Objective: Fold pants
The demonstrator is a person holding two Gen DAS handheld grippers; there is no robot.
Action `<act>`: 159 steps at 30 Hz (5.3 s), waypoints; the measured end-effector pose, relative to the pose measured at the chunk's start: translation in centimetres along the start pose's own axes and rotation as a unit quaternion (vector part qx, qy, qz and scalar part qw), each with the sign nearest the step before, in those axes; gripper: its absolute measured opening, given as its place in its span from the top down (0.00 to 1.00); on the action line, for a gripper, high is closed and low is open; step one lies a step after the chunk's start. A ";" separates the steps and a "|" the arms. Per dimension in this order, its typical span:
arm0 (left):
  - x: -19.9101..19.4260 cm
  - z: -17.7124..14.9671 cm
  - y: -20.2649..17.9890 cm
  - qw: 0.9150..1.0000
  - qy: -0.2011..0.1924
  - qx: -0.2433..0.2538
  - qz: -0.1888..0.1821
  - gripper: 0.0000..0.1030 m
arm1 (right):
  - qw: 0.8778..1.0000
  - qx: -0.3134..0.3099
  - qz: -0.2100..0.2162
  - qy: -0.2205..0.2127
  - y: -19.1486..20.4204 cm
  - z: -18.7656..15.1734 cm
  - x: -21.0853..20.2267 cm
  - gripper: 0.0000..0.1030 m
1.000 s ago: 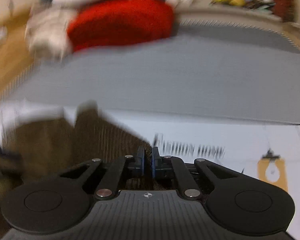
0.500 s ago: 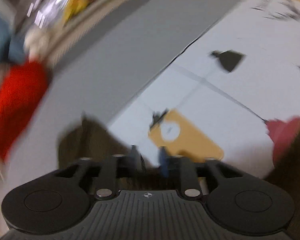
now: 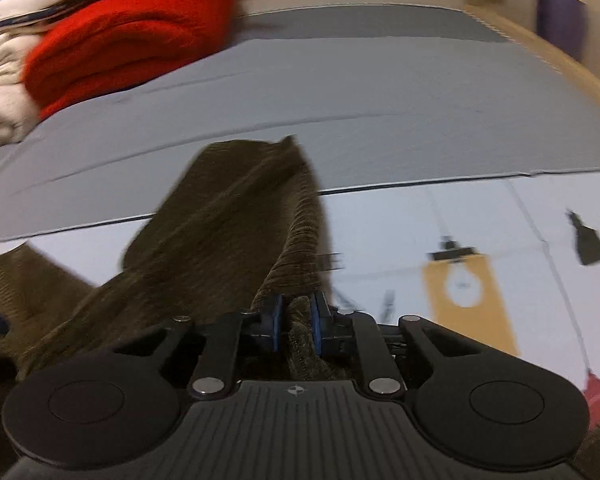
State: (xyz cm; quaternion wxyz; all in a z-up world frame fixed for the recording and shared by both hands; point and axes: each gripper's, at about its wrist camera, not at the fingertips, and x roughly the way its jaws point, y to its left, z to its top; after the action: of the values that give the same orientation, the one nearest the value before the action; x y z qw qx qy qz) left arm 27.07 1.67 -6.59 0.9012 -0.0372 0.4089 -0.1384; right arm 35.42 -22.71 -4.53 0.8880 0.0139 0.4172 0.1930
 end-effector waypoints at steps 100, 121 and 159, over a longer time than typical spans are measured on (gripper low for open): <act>3.3 -1.8 0.0 0.985 0.144 0.096 -0.007 0.93 | 0.870 0.408 -0.174 -0.217 -19.8 -0.3 -8.9 0.94; -0.6 0.3 10.0 0.992 0.064 -0.110 -0.015 0.48 | 0.986 0.130 -0.100 -0.026 -5.9 4.2 2.6 0.61; -15.0 -3.1 18.8 0.968 0.026 -0.119 0.218 0.66 | 0.969 0.057 -0.002 -0.240 8.4 0.9 -22.3 0.48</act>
State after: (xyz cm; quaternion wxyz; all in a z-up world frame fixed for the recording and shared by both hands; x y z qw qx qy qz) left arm 19.45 24.07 -1.18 0.8878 -0.0509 0.4439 0.1104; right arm 20.42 -22.71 14.04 0.9603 0.1099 0.2018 0.1582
